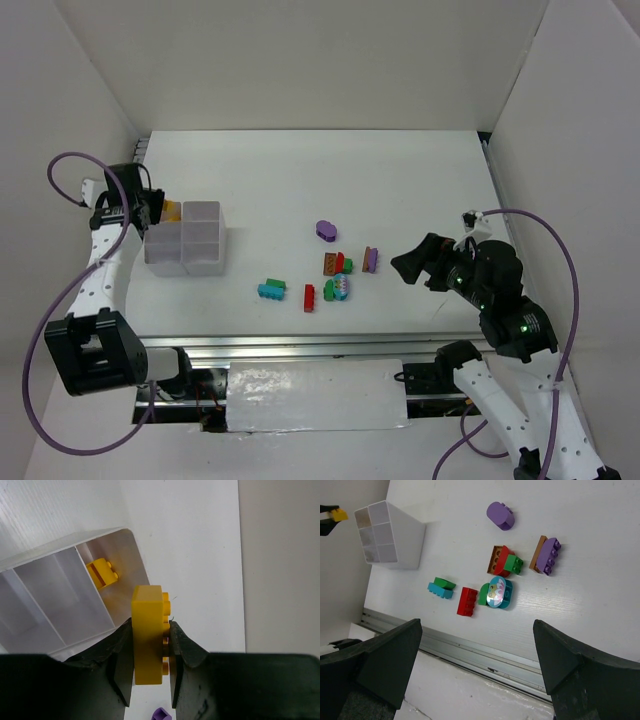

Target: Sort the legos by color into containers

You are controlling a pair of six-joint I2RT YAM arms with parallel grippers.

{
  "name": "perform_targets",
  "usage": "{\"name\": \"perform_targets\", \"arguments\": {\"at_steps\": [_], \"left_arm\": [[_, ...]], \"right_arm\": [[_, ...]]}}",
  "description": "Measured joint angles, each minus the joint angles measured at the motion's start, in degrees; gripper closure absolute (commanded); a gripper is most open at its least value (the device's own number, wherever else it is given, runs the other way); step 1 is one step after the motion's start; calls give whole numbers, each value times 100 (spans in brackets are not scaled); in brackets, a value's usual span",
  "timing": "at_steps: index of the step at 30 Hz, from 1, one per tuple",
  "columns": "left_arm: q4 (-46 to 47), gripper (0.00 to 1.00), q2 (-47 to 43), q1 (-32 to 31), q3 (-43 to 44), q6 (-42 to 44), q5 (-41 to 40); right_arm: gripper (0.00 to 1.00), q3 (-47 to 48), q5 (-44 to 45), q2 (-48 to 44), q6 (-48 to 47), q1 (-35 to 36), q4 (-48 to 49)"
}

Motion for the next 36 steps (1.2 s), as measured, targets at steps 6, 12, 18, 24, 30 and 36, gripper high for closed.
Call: {"name": "perform_targets", "arguments": {"at_steps": [6,12,18,24,30,36], "left_arm": [[243,94,372,105,-24,-74,68],[472,83,533,208,-155,-129,107],[625,69,533,254,-332,-129,109],[831,52,542,328,-588,-129,197],[960,33,667,400,-612,-120,348],[1038,32,588,402,-610,-109,365]], "right_arm": [[0,0,-2,-11,0,2,11],[0,0,-15,-11,-11,2,37],[0,-11,-24,-11,-11,2,57],[0,-13,-42,-7,-11,2,68],[0,-13,-42,-7,-13,11,70],[1,-28,-44,-7,-11,39,76]]}}
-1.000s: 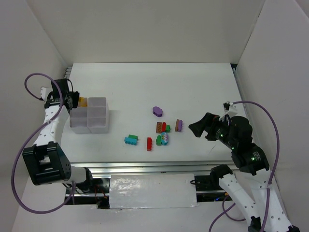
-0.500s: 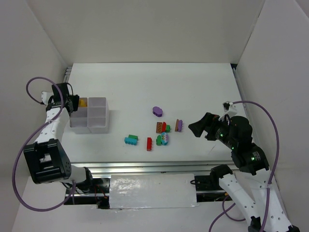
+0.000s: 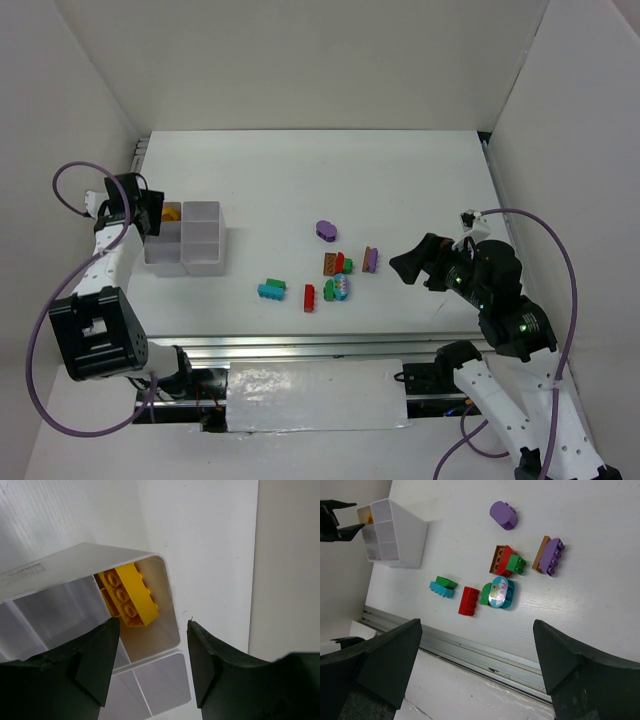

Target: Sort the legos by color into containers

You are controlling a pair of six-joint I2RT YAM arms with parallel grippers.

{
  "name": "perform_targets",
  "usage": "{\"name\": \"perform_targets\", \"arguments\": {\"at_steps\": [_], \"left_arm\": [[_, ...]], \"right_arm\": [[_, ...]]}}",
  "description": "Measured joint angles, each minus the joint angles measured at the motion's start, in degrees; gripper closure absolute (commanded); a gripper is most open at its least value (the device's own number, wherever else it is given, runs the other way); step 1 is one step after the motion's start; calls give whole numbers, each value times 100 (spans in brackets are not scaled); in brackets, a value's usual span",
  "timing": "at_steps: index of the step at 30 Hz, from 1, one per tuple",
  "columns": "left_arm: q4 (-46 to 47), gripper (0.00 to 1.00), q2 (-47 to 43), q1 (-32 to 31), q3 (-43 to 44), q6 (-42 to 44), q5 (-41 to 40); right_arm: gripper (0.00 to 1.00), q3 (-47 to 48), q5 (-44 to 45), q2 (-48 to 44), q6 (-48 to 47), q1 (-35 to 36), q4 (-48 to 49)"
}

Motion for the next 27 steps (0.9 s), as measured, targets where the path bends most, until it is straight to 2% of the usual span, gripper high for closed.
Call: {"name": "perform_targets", "arguments": {"at_steps": [2,7,13,18,27], "left_arm": [[-35,31,-87,0,0,24,7],[-170,14,-680,-2,9,413,105],[-632,13,-1458,-258,452,1458,350],[-1091,1,-1858,-1318,820,2481,385],[-1735,1,-2046,-3383,590,3418,188]], "right_arm": [[0,-11,-2,0,0,0,2],[0,-15,-35,13,0,2,7],[0,-15,-98,114,4,11,35],[0,-15,-98,269,66,11,42],[1,-13,39,595,197,35,37]]}}
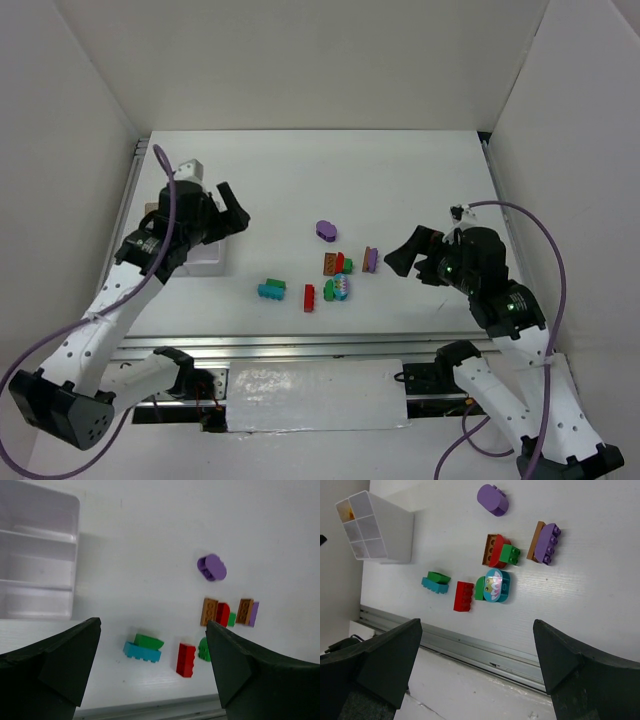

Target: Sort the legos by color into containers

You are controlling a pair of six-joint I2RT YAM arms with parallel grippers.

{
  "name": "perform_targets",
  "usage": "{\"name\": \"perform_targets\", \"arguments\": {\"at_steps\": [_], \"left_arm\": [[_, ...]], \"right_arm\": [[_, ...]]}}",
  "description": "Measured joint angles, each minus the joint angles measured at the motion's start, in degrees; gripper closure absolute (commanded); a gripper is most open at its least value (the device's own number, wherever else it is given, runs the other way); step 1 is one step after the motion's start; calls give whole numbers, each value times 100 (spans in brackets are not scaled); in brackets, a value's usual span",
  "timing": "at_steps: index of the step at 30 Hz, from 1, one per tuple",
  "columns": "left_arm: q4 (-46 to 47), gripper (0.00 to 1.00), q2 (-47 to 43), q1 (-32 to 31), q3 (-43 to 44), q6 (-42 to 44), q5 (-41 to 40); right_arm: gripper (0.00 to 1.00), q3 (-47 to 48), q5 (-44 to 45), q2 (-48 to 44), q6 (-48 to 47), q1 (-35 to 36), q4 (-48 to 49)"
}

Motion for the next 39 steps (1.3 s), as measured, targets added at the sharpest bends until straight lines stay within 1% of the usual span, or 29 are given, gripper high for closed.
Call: {"name": "perform_targets", "arguments": {"at_steps": [1,4,7,10,16,22,24,26,32,35,37,39], "left_arm": [[4,3,7,-157,-118,17,-20],[-46,3,166,-553,-367,22,-31],[-20,3,658,-951,-308,15,-138],[24,3,1335,-1261,-13,7,-149],[87,3,2653,-1574,1051,-111,-256],[-42,5,4378,-1746,2597,-337,-511],[-122,4,4771,-1812,2859,-540,-662],[-254,4,5047,-1884,2986,-942,-835],[-533,3,5320,-2153,3134,-2319,-1239],[-774,4,5761,-2275,3792,-2885,-1384],[-866,7,6118,-2326,4284,-3191,-1482],[-944,9,6360,-2367,4518,-3412,-1541]], "right_arm": [[0,0,11,52,4,9,0],[0,0,37,140,44,50,2],[0,0,251,201,127,72,2],[0,0,461,264,166,81,-7],[1,-2,704,129,240,103,-15],[0,0,796,-11,229,114,-48],[0,-2,820,-24,229,116,-61],[0,-2,837,-74,227,116,-61],[0,-2,835,-184,223,116,-59],[0,-4,831,-212,223,116,-59],[0,-4,822,-240,223,118,-57],[0,-7,802,-275,208,122,-57]]}}
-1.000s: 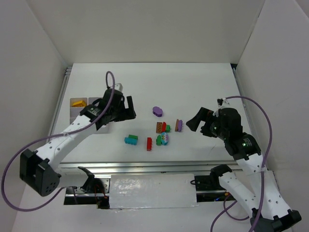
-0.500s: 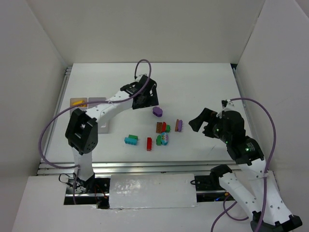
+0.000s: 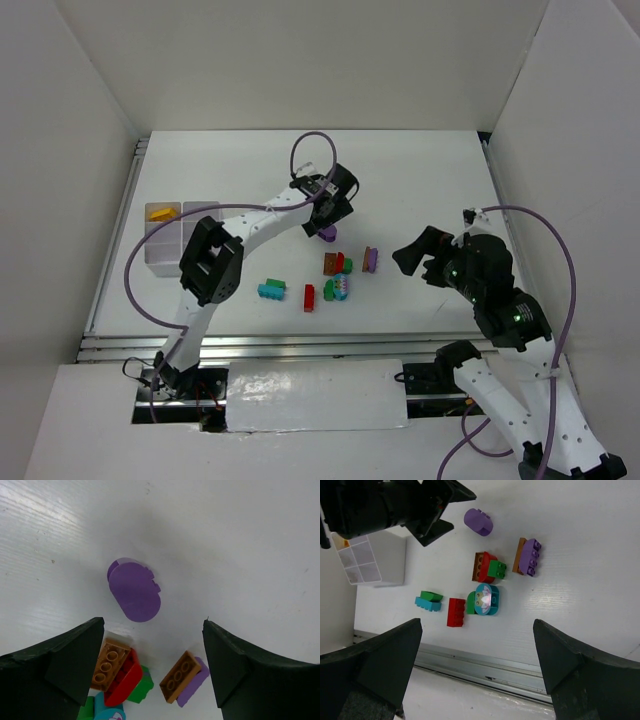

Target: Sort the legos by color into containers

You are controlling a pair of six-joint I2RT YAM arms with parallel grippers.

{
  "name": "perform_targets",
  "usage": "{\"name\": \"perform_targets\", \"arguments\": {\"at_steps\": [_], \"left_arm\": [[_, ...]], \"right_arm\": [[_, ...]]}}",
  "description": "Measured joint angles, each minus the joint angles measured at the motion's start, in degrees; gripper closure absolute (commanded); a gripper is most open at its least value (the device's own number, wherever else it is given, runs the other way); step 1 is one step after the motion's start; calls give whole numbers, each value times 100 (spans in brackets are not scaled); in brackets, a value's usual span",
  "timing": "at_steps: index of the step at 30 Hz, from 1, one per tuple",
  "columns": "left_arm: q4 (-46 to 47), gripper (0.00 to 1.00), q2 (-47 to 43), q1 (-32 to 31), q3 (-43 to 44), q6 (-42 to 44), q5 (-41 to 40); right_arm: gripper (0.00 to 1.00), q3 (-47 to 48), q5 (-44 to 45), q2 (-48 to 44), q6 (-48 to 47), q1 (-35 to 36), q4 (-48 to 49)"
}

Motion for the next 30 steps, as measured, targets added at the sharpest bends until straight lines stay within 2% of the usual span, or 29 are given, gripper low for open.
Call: {"name": "perform_targets", "arguments": {"at_steps": [7,17,27,29,30], "left_arm": [[-245,12,420,11,48,-323,-66],[-42,23,597,219,39,-269,-31],[334,23,920,343,83,-2,129],[374,26,927,343,83,4,199],[402,33,927,341,83,4,225]], "right_arm": [[0,-74,-76,-63,-61,2,9],[0,-144,-304,-61,-129,2,35],[0,-186,-407,2,-155,2,87],[0,-188,-409,17,-157,2,105],[0,-195,-417,20,-160,2,118]]}}
